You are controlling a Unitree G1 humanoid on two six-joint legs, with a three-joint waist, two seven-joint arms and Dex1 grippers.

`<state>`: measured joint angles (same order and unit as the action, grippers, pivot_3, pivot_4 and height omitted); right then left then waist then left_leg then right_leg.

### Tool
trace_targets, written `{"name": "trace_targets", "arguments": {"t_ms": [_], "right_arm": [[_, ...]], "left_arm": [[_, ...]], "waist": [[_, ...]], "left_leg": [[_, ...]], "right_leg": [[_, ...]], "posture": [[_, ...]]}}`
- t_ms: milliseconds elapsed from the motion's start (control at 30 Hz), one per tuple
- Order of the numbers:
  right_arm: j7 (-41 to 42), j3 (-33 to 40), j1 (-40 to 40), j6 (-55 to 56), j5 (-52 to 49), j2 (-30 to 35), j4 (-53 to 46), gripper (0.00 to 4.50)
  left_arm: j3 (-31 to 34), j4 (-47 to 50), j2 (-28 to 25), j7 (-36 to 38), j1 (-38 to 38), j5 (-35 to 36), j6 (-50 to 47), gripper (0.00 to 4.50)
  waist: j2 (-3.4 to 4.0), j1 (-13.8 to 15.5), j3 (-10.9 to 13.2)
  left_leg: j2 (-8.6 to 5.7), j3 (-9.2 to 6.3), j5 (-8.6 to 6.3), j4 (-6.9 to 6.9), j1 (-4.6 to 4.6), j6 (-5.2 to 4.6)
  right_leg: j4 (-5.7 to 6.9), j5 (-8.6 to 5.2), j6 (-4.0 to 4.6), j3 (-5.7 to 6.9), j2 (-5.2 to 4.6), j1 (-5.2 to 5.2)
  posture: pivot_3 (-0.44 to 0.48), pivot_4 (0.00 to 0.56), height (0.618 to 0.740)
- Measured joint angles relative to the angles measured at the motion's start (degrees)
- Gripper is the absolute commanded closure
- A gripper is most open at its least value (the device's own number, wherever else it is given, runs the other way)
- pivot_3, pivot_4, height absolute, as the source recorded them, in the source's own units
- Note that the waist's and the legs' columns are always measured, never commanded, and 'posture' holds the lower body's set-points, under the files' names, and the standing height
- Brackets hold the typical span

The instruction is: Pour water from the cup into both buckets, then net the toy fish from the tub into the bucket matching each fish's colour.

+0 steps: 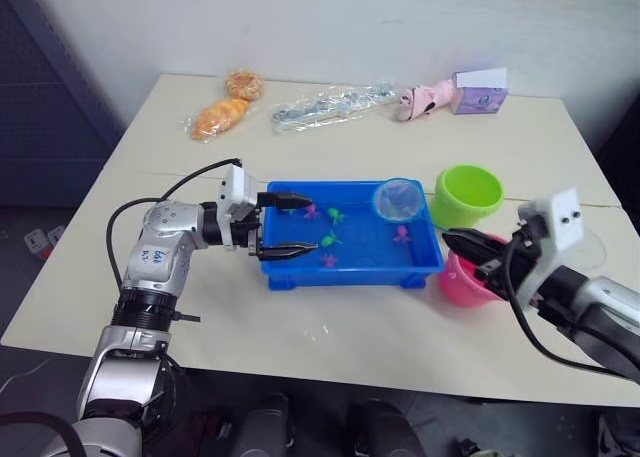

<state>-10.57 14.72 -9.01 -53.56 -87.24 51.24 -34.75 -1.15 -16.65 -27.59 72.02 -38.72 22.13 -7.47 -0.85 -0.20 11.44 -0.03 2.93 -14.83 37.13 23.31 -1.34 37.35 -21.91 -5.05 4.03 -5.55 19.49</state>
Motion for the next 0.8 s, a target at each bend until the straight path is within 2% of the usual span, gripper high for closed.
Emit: {"name": "trace_targets", "arguments": {"t_ms": [100,267,400,533,800], "right_arm": [[-9.9,-4.9,-3.7,-0.1,-10.6,0.3,5.2,4.5],[-19.3,-10.5,-6.6,1.1,-22.9,0.3,9.3,4.5],[-23.0,-14.3,-8.2,-0.3,-24.3,-1.4,12.6,4.5],[-25.8,-14.4,-9.8,-1.8,-24.4,-4.3,16.6,4.5],[-36.1,-9.6,-11.7,-4.0,-24.8,-12.0,21.6,4.5]], "left_arm": [[0.1,0.2,-0.2,-0.2,0.3,0.0,0.0,0.04],[0.1,0.4,-0.5,-0.3,0.8,0.0,0.0,0.04],[0.1,0.5,-0.7,-0.3,0.9,-0.4,0.7,0.04],[-0.1,-1.4,-0.7,-0.5,-0.3,-1.8,1.6,0.04],[-0.7,-6.3,-1.6,0.0,-5.2,-4.6,2.5,0.04]], "waist": [[0.0,0.0,0.0],[0.0,0.0,0.0],[-0.01,0.0,0.0],[-0.01,0.1,0.0],[-0.01,0.0,0.0]], "left_leg": [[0.01,-0.01,0.0,-0.02,0.02,0.0],[0.01,-0.02,-0.01,0.0,0.07,-0.03],[0.01,-0.02,-0.03,0.01,0.1,-0.08],[0.01,-0.02,-0.03,0.02,0.12,-0.07],[0.01,-0.01,-0.03,-0.03,0.14,-0.08]], "right_leg": [[0.01,0.0,0.0,0.05,0.01,0.01],[-0.01,0.0,0.0,0.09,0.01,0.0],[-0.02,0.0,0.0,0.1,0.01,0.03],[-0.01,0.0,0.0,0.12,0.01,0.05],[-0.01,0.0,0.0,0.11,0.01,0.08]], "posture": [[0.0,0.15,0.74],[0.0,0.15,0.74],[0.0,0.15,0.74],[0.0,0.15,0.74],[0.0,0.15,0.74]]}}
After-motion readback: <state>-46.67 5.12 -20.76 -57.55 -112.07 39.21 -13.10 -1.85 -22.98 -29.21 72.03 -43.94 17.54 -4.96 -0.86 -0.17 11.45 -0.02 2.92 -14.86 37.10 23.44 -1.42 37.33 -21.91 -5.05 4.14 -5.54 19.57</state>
